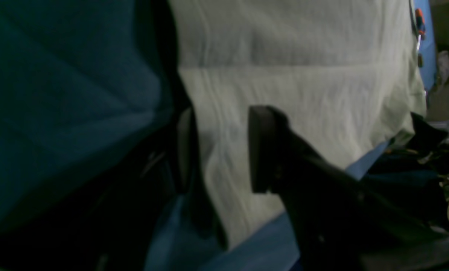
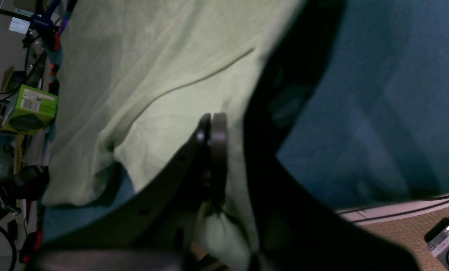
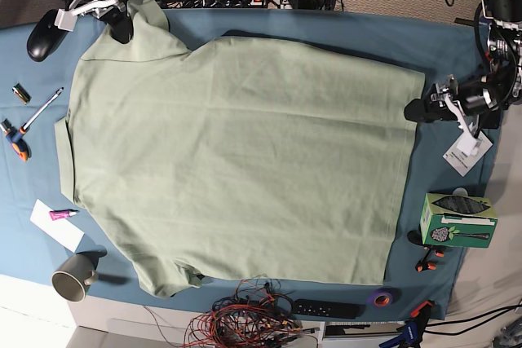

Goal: Fold the T-shirt properly
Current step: 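Move the left gripper to the hem corner on the same side and grasp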

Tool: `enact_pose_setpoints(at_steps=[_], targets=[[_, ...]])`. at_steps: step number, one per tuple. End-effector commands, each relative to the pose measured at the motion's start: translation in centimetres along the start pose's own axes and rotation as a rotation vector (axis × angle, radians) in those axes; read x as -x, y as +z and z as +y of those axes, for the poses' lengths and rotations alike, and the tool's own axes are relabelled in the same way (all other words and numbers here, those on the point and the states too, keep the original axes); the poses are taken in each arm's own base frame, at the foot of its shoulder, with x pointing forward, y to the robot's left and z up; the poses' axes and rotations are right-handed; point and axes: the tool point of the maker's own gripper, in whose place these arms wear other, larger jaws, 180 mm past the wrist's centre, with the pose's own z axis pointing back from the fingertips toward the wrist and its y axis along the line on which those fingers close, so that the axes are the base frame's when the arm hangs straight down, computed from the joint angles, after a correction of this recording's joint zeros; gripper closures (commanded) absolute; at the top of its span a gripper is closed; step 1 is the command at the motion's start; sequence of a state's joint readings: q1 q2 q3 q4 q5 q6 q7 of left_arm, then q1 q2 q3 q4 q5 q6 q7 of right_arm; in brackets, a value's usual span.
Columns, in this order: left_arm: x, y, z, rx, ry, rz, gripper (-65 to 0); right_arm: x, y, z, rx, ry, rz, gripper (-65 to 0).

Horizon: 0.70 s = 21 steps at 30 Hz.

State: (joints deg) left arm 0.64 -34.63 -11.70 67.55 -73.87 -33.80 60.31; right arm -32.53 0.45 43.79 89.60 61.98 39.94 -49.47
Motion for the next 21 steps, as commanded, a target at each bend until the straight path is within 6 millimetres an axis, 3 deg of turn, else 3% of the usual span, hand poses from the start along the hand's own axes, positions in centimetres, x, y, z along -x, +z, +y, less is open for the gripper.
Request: enact_pose_setpoints(at_steps=[1, 15, 21], targets=[[1.2, 0.6, 0.4, -0.017, -0.017, 0.071, -24.8, 0.7, 0.4, -0.5, 0.026, 0.02, 0.047, 0.0], [2.7, 0.9, -2.2, 0.132, -0.022, 0.122, -24.7, 0.7, 0.4, -0.5, 0.026, 0.02, 0.047, 0.0], [3.1, 1.0, -2.3, 0.14, -0.027, 0.144, -24.7, 0.7, 0.4, -0.5, 0.026, 0.02, 0.047, 0.0]])
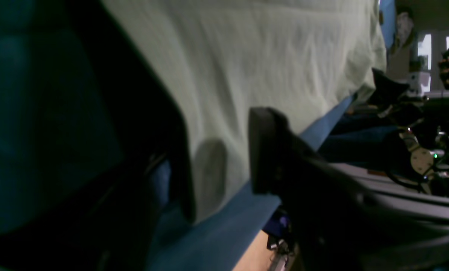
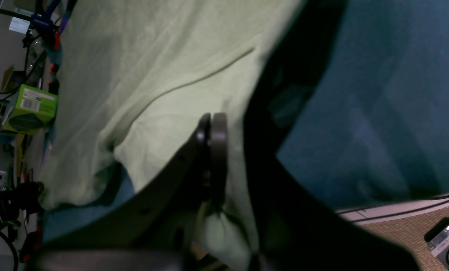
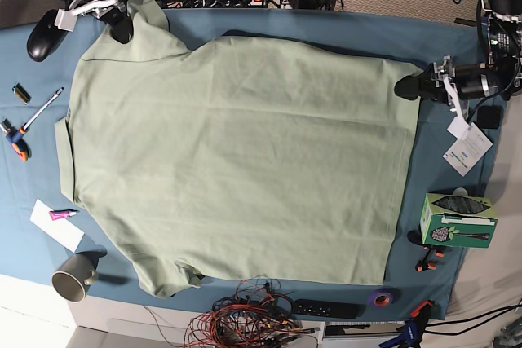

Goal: Fold the T-shirt properly
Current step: 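Move the left gripper to the hem corner on the same side and grasp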

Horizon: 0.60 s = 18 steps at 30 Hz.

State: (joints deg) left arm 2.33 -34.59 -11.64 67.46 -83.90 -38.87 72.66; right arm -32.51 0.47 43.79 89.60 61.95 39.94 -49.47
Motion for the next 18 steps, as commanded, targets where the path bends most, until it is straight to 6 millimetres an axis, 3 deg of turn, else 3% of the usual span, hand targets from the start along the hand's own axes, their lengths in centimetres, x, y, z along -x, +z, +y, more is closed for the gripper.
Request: enact_pose_setpoints(at_steps=[1, 15, 18], targets=[[0.0, 0.6, 0.1, -0.009, -0.015, 0.029, -24.7, 0.7, 0.4, -0.5, 0.026, 0.019, 0.047, 0.0], [2.2, 1.7, 0.5, -0.022, -0.022, 0.124, -24.6, 0.7, 0.4, -0.5, 0.026, 0.019, 0.047, 0.0], [2.1, 1.6, 0.5, -0.022, -0.022, 0.121, -18.0, 0.7, 0.4, -0.5, 0.026, 0.019, 0.047, 0.0]])
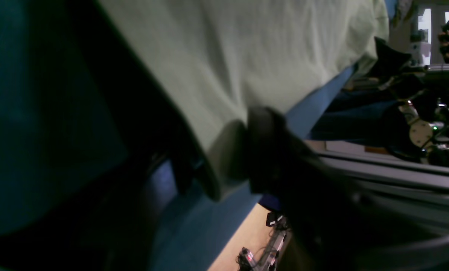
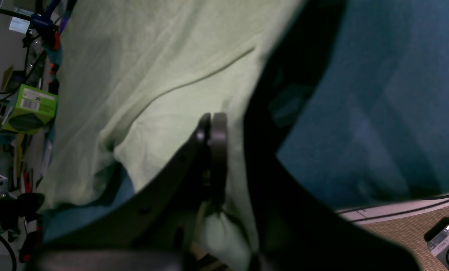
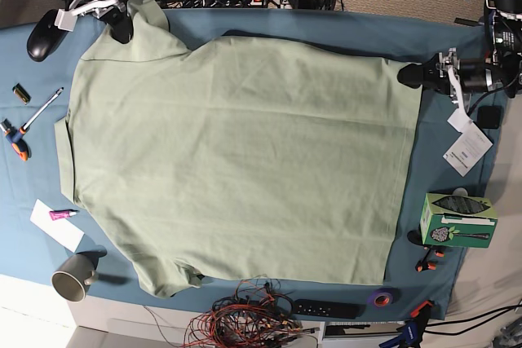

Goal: Fold the T-shirt properly
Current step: 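Move the left gripper to the hem corner on the same side and grasp, then lift the grasped shirt edge with both grippers and pull it taut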

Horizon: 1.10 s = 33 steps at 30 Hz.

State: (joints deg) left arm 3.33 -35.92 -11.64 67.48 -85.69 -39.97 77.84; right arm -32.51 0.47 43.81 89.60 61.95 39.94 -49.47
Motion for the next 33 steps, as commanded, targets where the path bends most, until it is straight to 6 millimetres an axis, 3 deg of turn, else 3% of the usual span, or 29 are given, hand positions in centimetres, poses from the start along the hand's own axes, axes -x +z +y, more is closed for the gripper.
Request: enact_pose_setpoints(at_steps=[1, 3, 4, 12, 19, 24, 33], targets=[[0.3, 0.8, 0.4, -0.027, -0.014, 0.034, -12.9, 0.7, 0.4, -0.5, 0.026, 0.019, 0.046, 0.0], [0.3, 0.8, 0.4, -0.027, -0.014, 0.033, -0.9, 0.7, 0.4, -0.5, 0.026, 0.019, 0.043, 0.0], [0.3, 0.8, 0.4, -0.027, -0.014, 0.031, 0.0, 0.7, 0.4, -0.5, 0.026, 0.019, 0.043, 0.0], [0.1, 0.8, 0.4, -0.028, -0.014, 0.023, 0.0, 0.7, 0.4, -0.4, 0.021, 0.024, 0.046, 0.0], [2.4, 0.7, 0.6, -0.028, 0.024, 0.057, 0.0, -0.1, 2.0, -1.2, 0.056, 0.035, 0.033, 0.0], [3.3, 1.1, 0.3, -0.034, 0.02, 0.063, 0.0, -1.1, 3.4, 0.2, 0.052, 0.113, 0.037, 0.0], [4.9, 3.6, -0.4, -0.08, 0.009, 0.008, 0.0, -2.4, 5.1, 2.6, 0.048, 0.259, 0.061, 0.0]])
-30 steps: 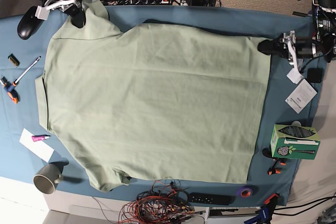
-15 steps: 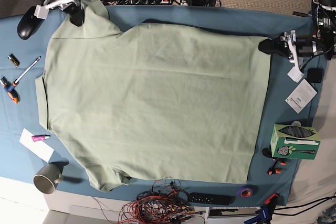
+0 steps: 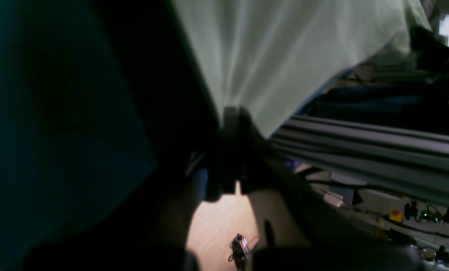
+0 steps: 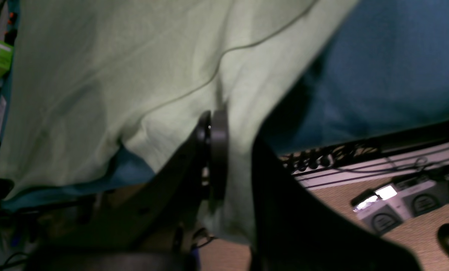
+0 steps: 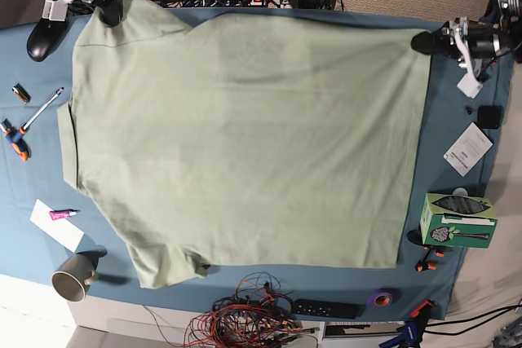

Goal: Fold the T-shirt properly
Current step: 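Lift the grasped shirt edge with both grippers and pull it taut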

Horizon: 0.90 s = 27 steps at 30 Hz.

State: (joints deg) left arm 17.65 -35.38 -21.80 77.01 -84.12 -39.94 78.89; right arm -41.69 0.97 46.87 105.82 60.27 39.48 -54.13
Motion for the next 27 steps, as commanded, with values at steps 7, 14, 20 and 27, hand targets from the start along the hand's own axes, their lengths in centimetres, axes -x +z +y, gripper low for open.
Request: enact_pose_setpoints(at_steps=[7, 14, 20, 27], targets=[[0.9, 0.6, -0.4, -0.002, 0.002, 0.0, 0.0, -1.3, 1.4, -0.3, 0.012, 0.1, 0.02, 0.0], [2.3, 0.6, -0.4, -0.003, 0.025, 0.025, 0.0, 0.0, 2.4, -0.7, 0.028, 0.09, 0.063, 0.0], [3.8, 0.7, -0.9, 0.0, 0.029, 0.055, 0.0, 1.0, 3.2, -1.0, 0.04, 0.081, 0.098, 0.0], [5.0, 0.7, -1.5, 0.004, 0.025, 0.087, 0.0, 2.3, 4.3, -1.4, 0.059, 0.072, 0.146, 0.0]])
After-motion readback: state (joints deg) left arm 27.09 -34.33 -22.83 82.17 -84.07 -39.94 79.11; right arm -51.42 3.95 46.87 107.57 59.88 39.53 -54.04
